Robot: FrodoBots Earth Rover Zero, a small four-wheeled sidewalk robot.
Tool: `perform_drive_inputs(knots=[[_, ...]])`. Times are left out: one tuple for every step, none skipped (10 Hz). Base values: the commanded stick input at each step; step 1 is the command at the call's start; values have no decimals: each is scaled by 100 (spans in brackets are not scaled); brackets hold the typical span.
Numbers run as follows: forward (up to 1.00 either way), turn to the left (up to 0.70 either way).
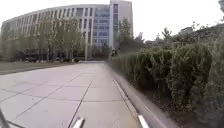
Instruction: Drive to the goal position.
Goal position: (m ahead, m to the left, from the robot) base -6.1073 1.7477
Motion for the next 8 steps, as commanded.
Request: perform_drive_inputs(knots=[[4,0],[4,0],[4,0],[2,0],[0,0],[3,0],[4,0],[4,0]])
